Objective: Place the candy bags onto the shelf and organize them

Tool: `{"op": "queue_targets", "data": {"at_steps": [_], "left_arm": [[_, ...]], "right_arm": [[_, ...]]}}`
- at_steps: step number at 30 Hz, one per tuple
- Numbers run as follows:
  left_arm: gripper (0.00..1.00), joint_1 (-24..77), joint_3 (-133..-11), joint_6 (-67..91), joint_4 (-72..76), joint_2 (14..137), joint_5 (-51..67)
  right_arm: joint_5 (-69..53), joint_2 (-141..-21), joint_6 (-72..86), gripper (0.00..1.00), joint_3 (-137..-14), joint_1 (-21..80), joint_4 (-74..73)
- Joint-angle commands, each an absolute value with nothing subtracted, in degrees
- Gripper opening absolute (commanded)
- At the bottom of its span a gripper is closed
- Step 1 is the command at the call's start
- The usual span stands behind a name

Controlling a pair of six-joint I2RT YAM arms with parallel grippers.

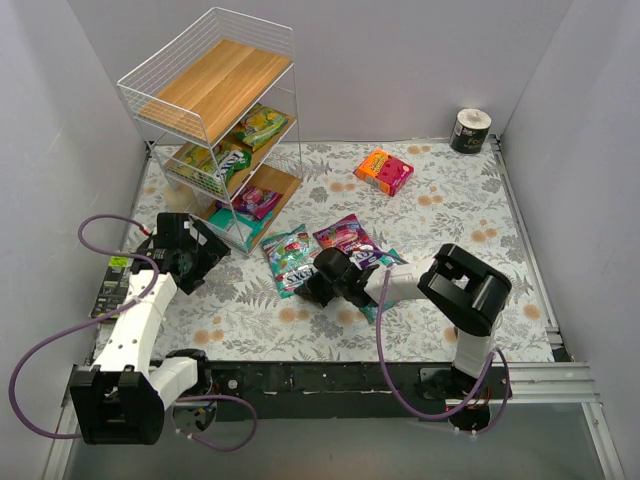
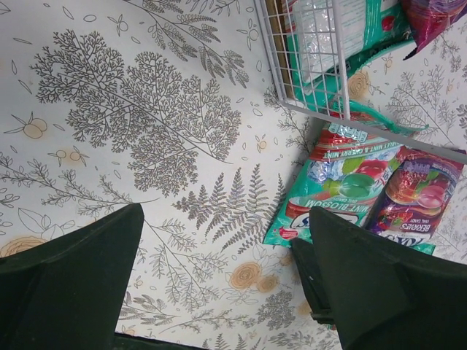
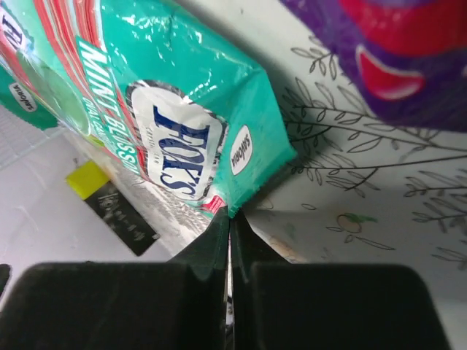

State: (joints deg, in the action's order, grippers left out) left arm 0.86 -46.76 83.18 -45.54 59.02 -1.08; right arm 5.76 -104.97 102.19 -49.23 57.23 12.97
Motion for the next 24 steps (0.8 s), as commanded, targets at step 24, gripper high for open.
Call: {"op": "queue_targets", "data": {"at_steps": [24], "left_arm": [[0.95, 1.4, -33.9, 84.9, -36.2, 55.8, 21.9]], "right_arm": [[-32.3, -89.0, 20.5, 0.01, -42.5, 43.4, -18.2]]}}
